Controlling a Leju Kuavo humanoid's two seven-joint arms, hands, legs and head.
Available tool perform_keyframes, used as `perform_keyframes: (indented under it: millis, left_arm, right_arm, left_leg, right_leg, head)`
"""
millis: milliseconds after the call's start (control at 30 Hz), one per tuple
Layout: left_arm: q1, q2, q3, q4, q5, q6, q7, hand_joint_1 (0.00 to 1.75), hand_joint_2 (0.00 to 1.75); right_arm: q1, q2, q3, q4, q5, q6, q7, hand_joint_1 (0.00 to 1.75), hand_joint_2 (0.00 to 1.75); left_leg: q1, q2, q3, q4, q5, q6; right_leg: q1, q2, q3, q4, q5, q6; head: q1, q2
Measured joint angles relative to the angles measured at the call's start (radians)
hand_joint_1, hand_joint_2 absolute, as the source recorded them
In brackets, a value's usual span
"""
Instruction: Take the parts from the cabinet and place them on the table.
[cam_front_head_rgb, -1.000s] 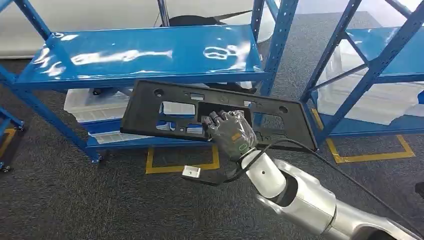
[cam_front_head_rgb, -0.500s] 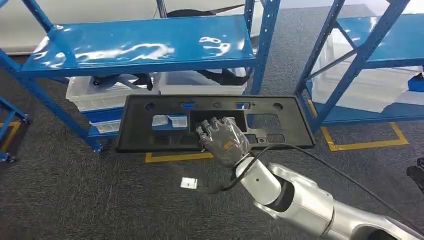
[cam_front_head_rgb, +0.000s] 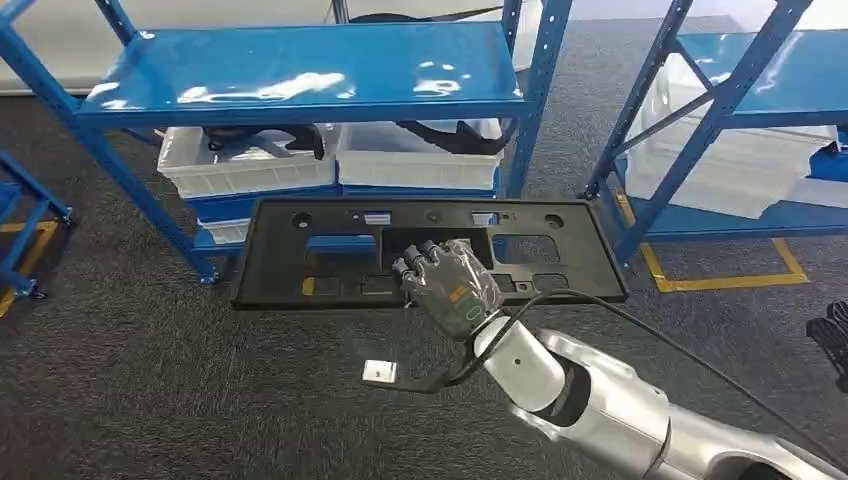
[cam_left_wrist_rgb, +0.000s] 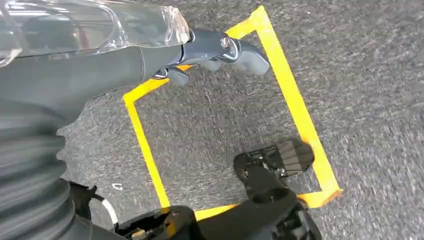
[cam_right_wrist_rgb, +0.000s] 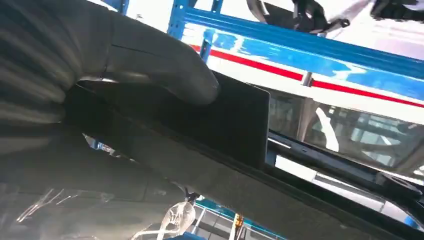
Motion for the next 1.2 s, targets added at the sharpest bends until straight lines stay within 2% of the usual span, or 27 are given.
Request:
perform_keyframes:
  millis: [67, 100, 133, 167, 200, 267, 300, 333, 367, 433, 467, 500, 533, 633, 667, 700, 733, 767, 800, 833, 900, 933, 967, 1000, 1067, 1133, 1200]
  left_arm:
    - [-0.002, 0.0, 0.0, 0.0, 0.0, -0.003, -0.002, 0.0, 1.75]
    - [-0.001, 0.0, 0.0, 0.0, -0.003, -0.005, -0.002, 0.0, 1.75]
    - [0.002, 0.003, 0.0, 0.0, -0.006, -0.005, -0.002, 0.0, 1.75]
    - [0.005, 0.002, 0.0, 0.0, -0.007, -0.005, -0.001, 0.0, 1.75]
    - [0.007, 0.001, 0.0, 0.0, -0.008, -0.005, -0.001, 0.0, 1.75]
    - [0.007, 0.001, 0.0, 0.0, -0.009, -0.005, 0.001, 0.0, 1.75]
    - [0.007, 0.001, 0.0, 0.0, -0.009, -0.005, 0.002, 0.0, 1.75]
    - [0.008, 0.001, 0.0, 0.0, -0.01, -0.005, 0.005, 0.0, 1.75]
    - [0.009, 0.002, 0.0, 0.0, -0.01, -0.006, 0.007, 0.0, 1.75]
    - [0.008, 0.003, 0.0, 0.0, -0.011, -0.008, 0.01, 0.0, 1.75]
    - [0.007, 0.003, 0.0, 0.0, -0.012, -0.008, 0.01, 0.0, 1.75]
    - [0.005, 0.003, 0.0, 0.0, -0.015, -0.008, 0.012, 0.0, 1.75]
    - [0.004, 0.005, 0.0, 0.0, -0.016, -0.008, 0.015, 0.0, 1.75]
    - [0.007, 0.005, -0.002, 0.0, -0.023, -0.009, 0.017, 0.0, 1.75]
    - [0.007, 0.005, -0.002, 0.0, -0.026, -0.01, 0.016, 0.0, 1.75]
    - [0.004, 0.005, -0.003, 0.0, -0.027, -0.012, 0.016, 0.0, 1.75]
    - [0.002, 0.005, -0.006, 0.0, -0.027, -0.014, 0.016, 0.0, 1.75]
    - [0.002, 0.005, -0.009, 0.0, -0.027, -0.016, 0.019, 0.0, 1.75]
    - [0.004, 0.005, -0.01, 0.0, -0.027, -0.019, 0.023, 0.0, 1.75]
    - [0.008, 0.004, -0.01, 0.0, -0.027, -0.023, 0.026, 0.0, 1.75]
    - [0.015, 0.004, -0.011, 0.0, -0.027, -0.023, 0.026, 0.0, 1.75]
    - [0.016, 0.004, -0.011, 0.0, -0.027, -0.023, 0.026, 0.0, 1.75]
    - [0.016, 0.004, -0.011, 0.0, -0.027, -0.022, 0.025, 0.0, 1.75]
    - [0.014, 0.004, -0.011, 0.0, -0.027, -0.022, 0.024, 0.0, 1.75]
    - [0.012, 0.005, -0.011, 0.0, -0.021, -0.017, 0.024, 0.0, 1.75]
    - [0.018, 0.008, -0.011, 0.0, -0.018, -0.014, 0.026, 0.0, 1.75]
    - [0.016, 0.01, -0.011, 0.001, -0.019, -0.018, 0.023, 0.0, 1.75]
  right_arm:
    - [-0.001, 0.0, -0.001, 0.0, -0.002, -0.003, 0.0, 1.75, 1.75]
    - [0.001, 0.0, -0.001, 0.0, -0.005, -0.004, 0.0, 1.75, 1.75]
    - [0.002, 0.0, 0.0, 0.0, -0.006, -0.004, 0.0, 1.75, 1.75]
    - [0.002, 0.0, -0.001, 0.0, -0.006, -0.005, 0.001, 1.75, 1.75]
    - [0.004, 0.0, -0.002, 0.0, -0.008, -0.006, 0.005, 1.75, 1.75]
    - [0.006, 0.0, -0.002, 0.0, -0.008, -0.009, 0.005, 1.75, 1.75]
    - [0.01, 0.0, -0.001, 0.0, -0.008, -0.011, 0.005, 1.75, 1.75]
    - [0.014, 0.0, -0.001, 0.0, -0.008, -0.012, 0.005, 1.75, 1.75]
    - [0.017, 0.0, 0.0, 0.0, -0.01, -0.012, 0.005, 1.75, 1.75]
    - [0.019, 0.001, 0.0, 0.0, -0.011, -0.013, 0.005, 1.75, 1.75]
    - [0.018, 0.003, 0.0, 0.0, -0.011, -0.013, 0.005, 1.75, 1.75]
    - [0.018, 0.003, 0.0, 0.0, -0.011, -0.014, 0.005, 1.75, 1.75]
    - [0.019, 0.003, 0.001, 0.0, -0.011, -0.014, 0.005, 1.75, 1.75]
    - [0.021, 0.008, 0.004, 0.0, -0.012, -0.014, 0.005, 1.75, 1.75]
    - [0.022, 0.007, 0.003, 0.0, -0.013, -0.014, 0.006, 1.75, 1.75]
    - [0.022, 0.007, 0.004, 0.0, -0.013, -0.014, 0.007, 1.75, 1.75]
    - [0.024, 0.007, 0.004, 0.0, -0.014, -0.014, 0.008, 1.75, 1.75]
    - [0.032, 0.007, 0.005, 0.0, -0.014, -0.014, 0.009, 1.75, 1.75]
    - [0.04, 0.006, 0.005, 0.0, -0.014, -0.014, 0.009, 1.75, 1.75]
    - [0.047, 0.006, 0.006, 0.0, -0.015, -0.014, 0.01, 1.75, 1.75]
    - [0.051, 0.005, 0.006, 0.0, -0.016, -0.012, 0.013, 1.75, 1.75]
    - [0.05, 0.005, 0.005, 0.0, -0.017, -0.011, 0.015, 1.75, 1.75]
    - [0.05, 0.004, 0.005, 0.0, -0.017, -0.01, 0.017, 1.75, 1.75]
    - [0.05, 0.002, 0.005, 0.0, -0.018, -0.01, 0.017, 1.75, 1.75]
    - [0.052, 0.001, 0.004, -0.002, -0.027, -0.009, 0.016, 1.75, 1.75]
    - [0.05, 0.0, 0.004, -0.002, -0.03, -0.011, 0.017, 1.75, 1.75]
    - [0.047, 0.002, 0.001, -0.002, -0.034, -0.015, 0.021, 1.75, 1.75]
  left_leg:
    - [0.002, -0.01, -0.016, 0.003, 0.017, -0.011]
    - [0.002, -0.015, -0.022, 0.003, 0.024, -0.017]
    - [0.004, -0.024, -0.03, 0.008, 0.023, -0.02]
    - [0.005, -0.015, -0.044, 0.032, -0.005, -0.027]
    - [0.01, -0.007, -0.068, 0.094, -0.053, -0.038]
    - [0.019, -0.004, -0.135, 0.273, -0.14, -0.055]
    - [0.022, -0.003, -0.155, 0.333, -0.157, -0.06]
    - [0.024, -0.002, -0.154, 0.345, -0.151, -0.064]
    - [0.027, 0.001, -0.125, 0.305, -0.125, -0.067]
    - [0.028, 0.021, -0.018, 0.126, -0.05, -0.066]
    - [0.026, 0.055, 0.034, 0.033, -0.028, -0.061]
    - [0.009, 0.073, 0.054, 0.001, -0.04, -0.052]
    - [0.008, 0.068, 0.044, 0.0, -0.033, -0.037]
    - [0.012, 0.042, 0.037, -0.01, -0.027, -0.017]
    - [0.016, 0.034, 0.041, -0.016, -0.023, -0.012]
    - [0.017, 0.027, 0.039, -0.016, -0.02, -0.003]
    - [0.016, 0.02, 0.038, -0.016, -0.019, 0.002]
    - [0.015, 0.008, 0.036, -0.016, -0.018, 0.004]
    - [0.013, -0.003, 0.035, -0.015, -0.017, 0.004]
    - [0.012, -0.013, 0.035, -0.015, -0.017, 0.005]
    - [0.013, -0.033, 0.035, -0.012, -0.017, 0.005]
    - [0.013, -0.046, 0.035, -0.008, -0.018, 0.003]
    - [0.014, -0.056, 0.033, -0.002, -0.02, 0.001]
    - [0.007, -0.065, 0.023, 0.006, -0.022, -0.004]
    - [0.013, -0.082, 0.004, 0.012, -0.016, -0.015]
    - [0.015, -0.102, -0.003, 0.009, -0.01, -0.026]
    - [0.013, -0.036, -0.029, 0.064, -0.053, -0.039]
  right_leg:
    - [0.003, -0.012, -0.003, -0.02, -0.012, -0.004]
    - [0.005, -0.018, -0.007, -0.019, -0.008, -0.009]
    - [-0.006, -0.032, -0.012, -0.025, 0.001, -0.022]
    - [-0.005, -0.036, -0.017, -0.025, 0.006, -0.028]
    - [-0.005, -0.045, -0.022, -0.025, 0.011, -0.036]
    - [-0.004, -0.062, -0.03, -0.024, 0.015, -0.037]
    - [-0.004, -0.071, -0.033, -0.024, 0.017, -0.037]
    - [-0.004, -0.08, -0.035, -0.024, 0.019, -0.036]
    - [-0.004, -0.088, -0.035, -0.024, 0.019, -0.035]
    - [-0.004, -0.104, -0.033, -0.024, 0.02, -0.032]
    - [-0.002, -0.11, -0.032, -0.024, 0.019, -0.029]
    - [0.004, -0.117, -0.037, -0.024, 0.019, -0.023]
    - [0.004, -0.123, -0.038, -0.024, 0.024, -0.016]
    - [0.006, -0.143, -0.038, -0.024, 0.022, -0.001]
    - [-0.001, -0.114, -0.044, -0.007, 0.002, 0.004]
    - [-0.001, -0.08, -0.067, 0.043, -0.031, 0.004]
    - [-0.002, -0.064, -0.103, 0.126, -0.072, 0.004]
    - [-0.002, -0.056, -0.151, 0.226, -0.111, 0.006]
    - [-0.001, -0.054, -0.188, 0.299, -0.131, 0.007]
    - [-0.002, -0.053, -0.203, 0.322, -0.125, 0.007]
    - [-0.002, -0.052, -0.166, 0.228, -0.054, 0.005]
    - [-0.004, -0.042, -0.118, 0.125, 0.001, 0.004]
    - [-0.009, -0.015, -0.08, 0.041, 0.041, 0.003]
    - [-0.011, 0.025, -0.066, 0.01, 0.03, 0.001]
    - [-0.009, 0.012, -0.075, 0.006, 0.029, 0.0]
    - [-0.009, -0.007, -0.077, 0.001, 0.035, -0.011]
    - [-0.014, -0.03, -0.076, -0.004, 0.039, -0.02]
  head:
    - [0.0, 0.0]
    - [0.0, 0.0]
    - [0.0, 0.0]
    - [-0.001, 0.0]
    - [-0.004, 0.0]
    - [-0.004, 0.0]
    - [-0.004, 0.0]
    - [-0.004, 0.0]
    - [-0.004, 0.0]
    - [-0.004, 0.0]
    - [-0.004, 0.0]
    - [-0.005, 0.0]
    - [-0.001, 0.0]
    - [-0.002, 0.0]
    - [-0.001, 0.0]
    - [0.0, 0.0]
    - [0.0, 0.0]
    - [0.0, 0.0]
    - [0.0, 0.0]
    - [0.0, 0.0]
    - [0.0, 0.0]
    - [0.0, 0.0]
    - [0.0, 0.0]
    - [0.0, 0.0]
    - [-0.001, 0.0]
    - [0.0, 0.0]
    - [-0.005, 0.0]
